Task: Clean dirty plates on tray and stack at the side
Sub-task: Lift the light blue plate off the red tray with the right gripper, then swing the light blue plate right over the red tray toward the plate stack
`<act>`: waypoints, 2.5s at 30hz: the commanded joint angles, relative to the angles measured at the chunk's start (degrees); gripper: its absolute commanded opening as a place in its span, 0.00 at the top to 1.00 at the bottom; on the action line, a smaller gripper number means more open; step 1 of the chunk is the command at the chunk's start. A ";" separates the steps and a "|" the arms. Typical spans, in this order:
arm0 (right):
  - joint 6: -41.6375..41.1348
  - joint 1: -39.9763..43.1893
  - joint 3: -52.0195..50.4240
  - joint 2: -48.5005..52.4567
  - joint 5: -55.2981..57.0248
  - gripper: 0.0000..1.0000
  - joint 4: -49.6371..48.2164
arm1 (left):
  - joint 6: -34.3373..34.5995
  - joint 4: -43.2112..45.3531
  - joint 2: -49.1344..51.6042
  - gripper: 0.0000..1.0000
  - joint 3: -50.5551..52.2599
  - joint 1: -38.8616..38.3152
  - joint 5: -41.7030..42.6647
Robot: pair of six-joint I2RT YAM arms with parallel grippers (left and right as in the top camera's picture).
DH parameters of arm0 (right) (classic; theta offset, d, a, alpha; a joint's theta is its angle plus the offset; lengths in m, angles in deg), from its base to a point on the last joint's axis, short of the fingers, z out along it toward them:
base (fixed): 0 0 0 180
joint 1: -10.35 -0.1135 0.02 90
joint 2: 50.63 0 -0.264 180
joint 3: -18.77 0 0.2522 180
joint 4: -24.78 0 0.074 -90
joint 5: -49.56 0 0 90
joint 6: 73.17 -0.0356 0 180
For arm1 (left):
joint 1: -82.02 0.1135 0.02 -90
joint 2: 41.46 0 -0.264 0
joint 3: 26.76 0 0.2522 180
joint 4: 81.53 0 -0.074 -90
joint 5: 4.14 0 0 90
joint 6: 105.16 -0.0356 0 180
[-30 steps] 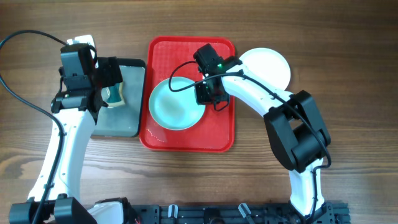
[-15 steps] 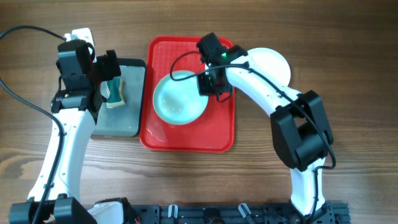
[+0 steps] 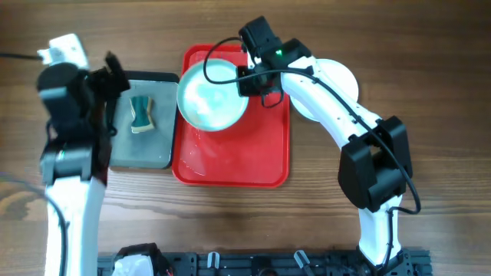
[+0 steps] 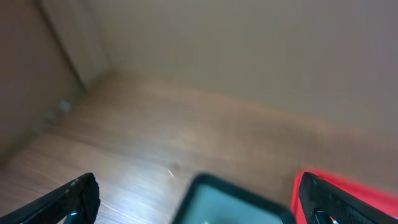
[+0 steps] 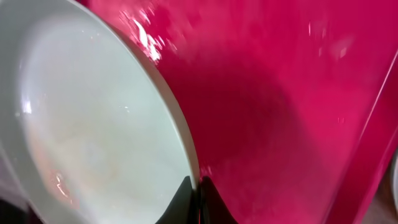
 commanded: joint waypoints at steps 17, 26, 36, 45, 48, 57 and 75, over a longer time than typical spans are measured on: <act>-6.34 -16.06 2.29 -0.24 12.74 0.96 -22.14 | 0.94 -14.08 -10.88 0.00 -0.59 1.81 -2.64; 2.45 -23.34 2.29 5.84 24.22 0.96 -32.37 | 0.98 -13.84 -11.69 0.00 -0.59 1.81 -2.34; 30.23 -28.79 2.29 5.92 39.36 0.96 -45.55 | 0.96 -15.37 -13.51 0.00 -0.59 1.81 -2.19; 38.99 -30.60 2.29 5.92 42.75 0.96 -50.07 | 0.94 -16.02 -11.47 0.00 -0.59 1.81 -2.19; 42.32 -30.95 2.29 5.92 42.75 0.95 -52.00 | 0.96 -16.04 -10.38 0.00 -0.59 1.81 -2.19; 58.47 -32.83 2.29 5.92 44.35 0.96 -58.27 | 0.96 -16.02 -6.93 0.00 -0.59 1.81 -2.19; 61.64 -33.38 2.29 5.92 45.97 0.96 -59.65 | 0.46 -12.87 -3.69 0.00 -0.59 1.86 -2.23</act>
